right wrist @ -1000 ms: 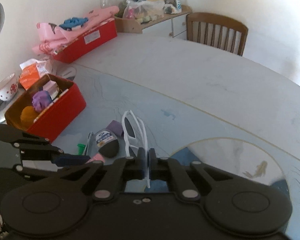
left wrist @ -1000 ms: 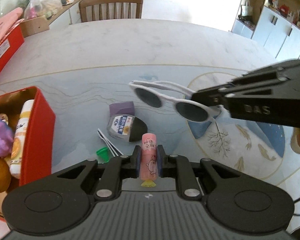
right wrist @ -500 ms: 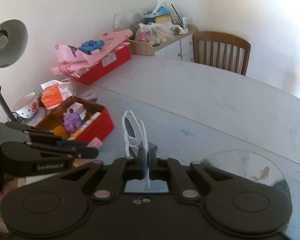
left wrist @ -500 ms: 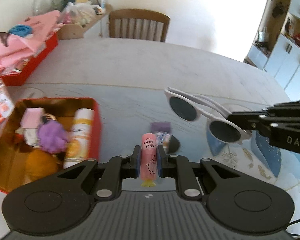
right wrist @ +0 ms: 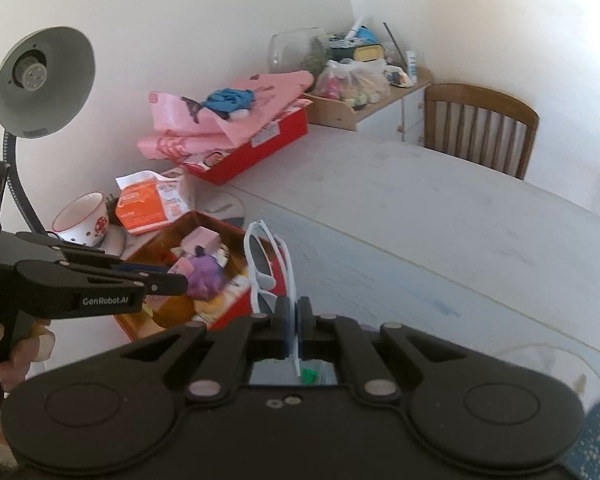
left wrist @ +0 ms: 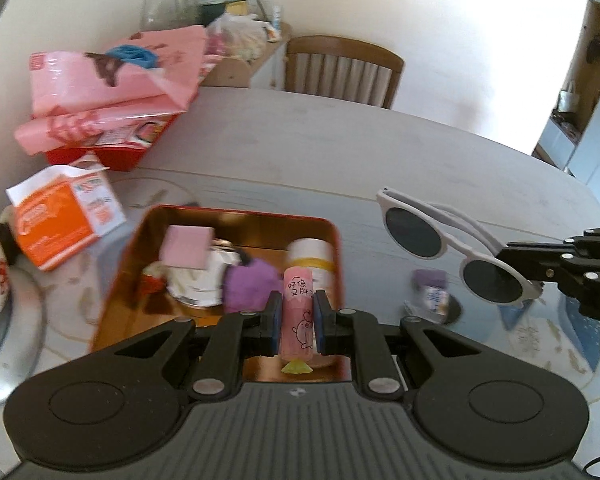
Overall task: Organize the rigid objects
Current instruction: 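Carry the sunglasses and pink tube over the tin box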
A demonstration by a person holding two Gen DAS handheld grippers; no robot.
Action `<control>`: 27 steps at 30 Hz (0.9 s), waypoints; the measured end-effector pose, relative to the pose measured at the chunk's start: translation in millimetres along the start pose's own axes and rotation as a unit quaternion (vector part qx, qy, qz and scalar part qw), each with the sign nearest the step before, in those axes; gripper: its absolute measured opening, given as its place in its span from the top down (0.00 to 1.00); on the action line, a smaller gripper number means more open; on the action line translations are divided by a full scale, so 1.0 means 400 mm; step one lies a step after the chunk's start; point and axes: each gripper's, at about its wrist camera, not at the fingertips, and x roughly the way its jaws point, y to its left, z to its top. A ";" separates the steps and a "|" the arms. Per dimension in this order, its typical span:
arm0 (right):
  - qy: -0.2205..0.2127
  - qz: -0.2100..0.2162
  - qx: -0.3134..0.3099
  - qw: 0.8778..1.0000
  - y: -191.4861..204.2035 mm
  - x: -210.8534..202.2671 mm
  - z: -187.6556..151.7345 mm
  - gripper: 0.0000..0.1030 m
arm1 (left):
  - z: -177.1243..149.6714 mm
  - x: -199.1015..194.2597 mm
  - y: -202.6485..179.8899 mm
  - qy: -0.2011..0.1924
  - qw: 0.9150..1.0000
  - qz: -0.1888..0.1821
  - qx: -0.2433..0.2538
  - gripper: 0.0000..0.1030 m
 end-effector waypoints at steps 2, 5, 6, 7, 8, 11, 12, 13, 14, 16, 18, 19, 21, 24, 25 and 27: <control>0.000 0.001 -0.003 1.000 0.022 0.017 0.012 0.98 | 0.005 0.001 0.031 0.000 1.000 0.004 -0.004 0.85; 0.001 0.001 -0.009 1.000 0.052 0.047 0.032 0.98 | 0.016 0.006 0.084 0.001 1.000 0.009 -0.011 0.85; 0.002 0.001 -0.011 1.000 0.062 0.058 0.039 0.98 | 0.019 0.008 0.098 0.003 1.000 0.010 -0.012 0.85; 0.003 0.001 -0.012 1.000 0.070 0.069 0.044 0.98 | 0.022 0.013 0.115 0.006 1.000 0.010 -0.013 0.85; 0.004 0.000 -0.014 1.000 0.079 0.081 0.049 0.98 | 0.024 0.017 0.127 0.008 1.000 0.010 -0.014 0.85; 0.009 -0.003 -0.012 1.000 0.100 0.118 0.064 0.98 | 0.025 0.036 0.168 0.016 1.000 0.012 -0.014 0.85; 0.011 -0.004 -0.010 1.000 0.105 0.130 0.067 0.98 | 0.025 0.043 0.179 0.019 1.000 0.012 -0.015 0.85; 0.013 -0.006 -0.009 1.000 0.110 0.142 0.071 0.98 | 0.024 0.050 0.190 0.022 1.000 0.012 -0.014 0.85; 0.016 -0.009 -0.007 1.000 0.116 0.156 0.074 0.98 | 0.024 0.059 0.201 0.026 1.000 0.013 -0.012 0.85; 0.023 -0.011 0.001 1.000 0.123 0.182 0.081 0.98 | 0.024 0.076 0.217 0.036 0.999 0.012 -0.007 0.85; 0.029 -0.016 0.007 0.999 0.130 0.206 0.087 0.98 | 0.023 0.094 0.227 0.044 0.999 0.009 0.002 0.85; 0.031 -0.019 0.008 0.999 0.133 0.216 0.088 0.98 | 0.023 0.102 0.229 0.047 0.999 0.009 0.008 0.85; 0.037 -0.023 0.008 0.999 0.142 0.240 0.091 0.98 | 0.025 0.115 0.234 0.049 0.999 0.008 0.014 0.85; 0.044 -0.028 0.002 0.999 0.158 0.266 0.089 0.98 | 0.039 0.128 0.238 0.046 0.999 0.001 0.018 0.85; 0.047 -0.030 -0.001 0.998 0.164 0.274 0.087 0.98 | 0.045 0.133 0.237 0.045 0.999 0.000 0.022 0.85; 0.051 -0.036 -0.008 0.998 0.174 0.291 0.085 0.98 | 0.056 0.146 0.235 0.043 0.999 -0.002 0.032 0.85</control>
